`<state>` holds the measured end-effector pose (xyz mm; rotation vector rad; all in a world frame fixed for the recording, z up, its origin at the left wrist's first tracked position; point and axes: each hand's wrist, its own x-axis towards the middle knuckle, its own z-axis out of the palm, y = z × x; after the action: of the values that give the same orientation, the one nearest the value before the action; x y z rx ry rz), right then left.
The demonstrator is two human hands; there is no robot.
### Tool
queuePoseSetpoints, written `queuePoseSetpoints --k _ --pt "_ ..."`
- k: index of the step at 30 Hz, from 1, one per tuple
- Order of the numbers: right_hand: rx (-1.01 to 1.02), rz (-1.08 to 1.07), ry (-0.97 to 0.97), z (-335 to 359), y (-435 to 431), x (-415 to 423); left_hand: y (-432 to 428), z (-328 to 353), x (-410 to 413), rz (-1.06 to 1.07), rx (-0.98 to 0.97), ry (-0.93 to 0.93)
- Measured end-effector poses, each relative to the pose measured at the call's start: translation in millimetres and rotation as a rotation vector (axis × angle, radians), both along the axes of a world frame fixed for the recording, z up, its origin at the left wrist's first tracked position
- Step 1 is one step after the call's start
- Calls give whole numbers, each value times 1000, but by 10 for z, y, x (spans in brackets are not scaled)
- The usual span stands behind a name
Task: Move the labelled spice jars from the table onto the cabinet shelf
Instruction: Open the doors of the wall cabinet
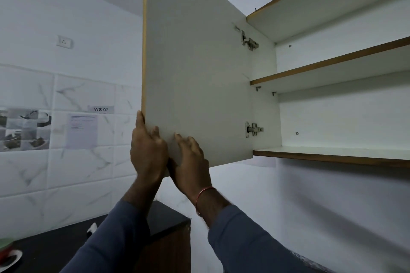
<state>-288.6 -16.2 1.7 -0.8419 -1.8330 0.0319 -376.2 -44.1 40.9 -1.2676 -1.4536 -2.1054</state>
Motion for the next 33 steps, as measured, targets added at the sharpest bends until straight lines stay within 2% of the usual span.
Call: queuePoseSetpoints --k 6,12,15,20,24,27,29,31,33 --pt "-4 -62 -97 39 295 -104 319 -132 -156 262 -25 129" --pt "-75 -129 -187 0 499 -185 567 -353 -414 312 -140 299" --pt "-41 -154 -176 -27 538 -255 616 -387 -491 330 -144 334" --pt "-49 -218 -214 -45 560 -225 681 -402 -569 456 -146 577" --pt "-86 -272 -162 12 541 -84 746 -428 -615 535 -137 659" --pt "-94 -291 -154 13 498 58 726 -423 -557 501 -94 642" --pt "-104 -283 -142 -3 446 162 734 -424 -450 405 -13 636" --pt "-105 -285 -107 -69 362 291 768 -520 -238 211 60 653" --pt "-108 -318 -63 -233 240 517 794 -775 109 -130 59 621"
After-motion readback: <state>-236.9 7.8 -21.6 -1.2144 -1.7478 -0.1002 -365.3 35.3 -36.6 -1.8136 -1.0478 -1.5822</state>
